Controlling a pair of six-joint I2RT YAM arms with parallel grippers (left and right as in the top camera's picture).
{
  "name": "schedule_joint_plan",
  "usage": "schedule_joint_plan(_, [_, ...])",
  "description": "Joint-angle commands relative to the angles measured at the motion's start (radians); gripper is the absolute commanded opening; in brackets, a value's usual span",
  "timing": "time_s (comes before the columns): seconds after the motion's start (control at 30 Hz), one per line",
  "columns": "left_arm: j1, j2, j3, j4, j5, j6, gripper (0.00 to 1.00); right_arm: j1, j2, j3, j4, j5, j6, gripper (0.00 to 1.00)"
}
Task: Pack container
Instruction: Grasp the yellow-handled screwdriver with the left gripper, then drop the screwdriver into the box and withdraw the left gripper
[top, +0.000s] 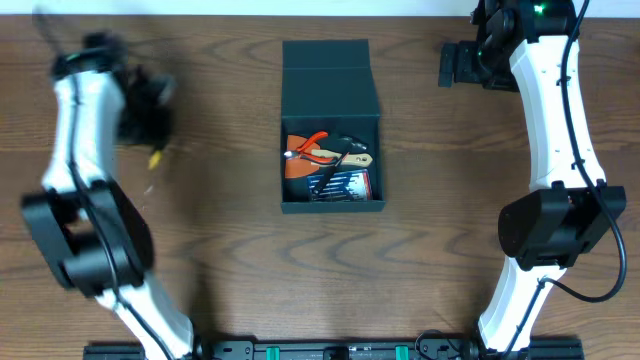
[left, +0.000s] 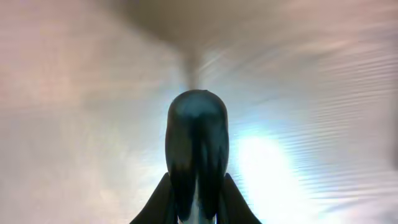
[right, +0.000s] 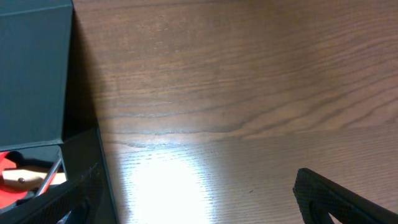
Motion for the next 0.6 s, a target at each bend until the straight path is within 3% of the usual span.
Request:
schedule_joint_plan(0.0, [-0.231,-0.161,0.029,0.032,0.072,0.072,0.06,0.002,-0.007,0.003,0.003,0.006,0.0,0.99])
schedule_joint_plan(0.17, [-0.549,-0.173,0.027,0.174,0.036,0.233,0.06,0.001,-0.007,0.003,0.002,-0.008,0.0,0.99])
schedule_joint_plan(0.3, [-0.698,-0.098,0.026,0.232,-0.043,0.328,0.06,0.001,-0.007,0.003,0.002,-0.008,0.0,0.99])
schedule_joint_plan(0.43, [-0.761,0.02,0.026,0.261,-0.169,0.38,0.06,0.001,-0.007,0.003,-0.008,-0.008,-0.001,0.99])
schedule_joint_plan(0.57, [-0.763,0.102,0.026,0.264,-0.204,0.457,0.06,0.001,-0.007,0.003,-0.027,-0.008,-0.001,0.99])
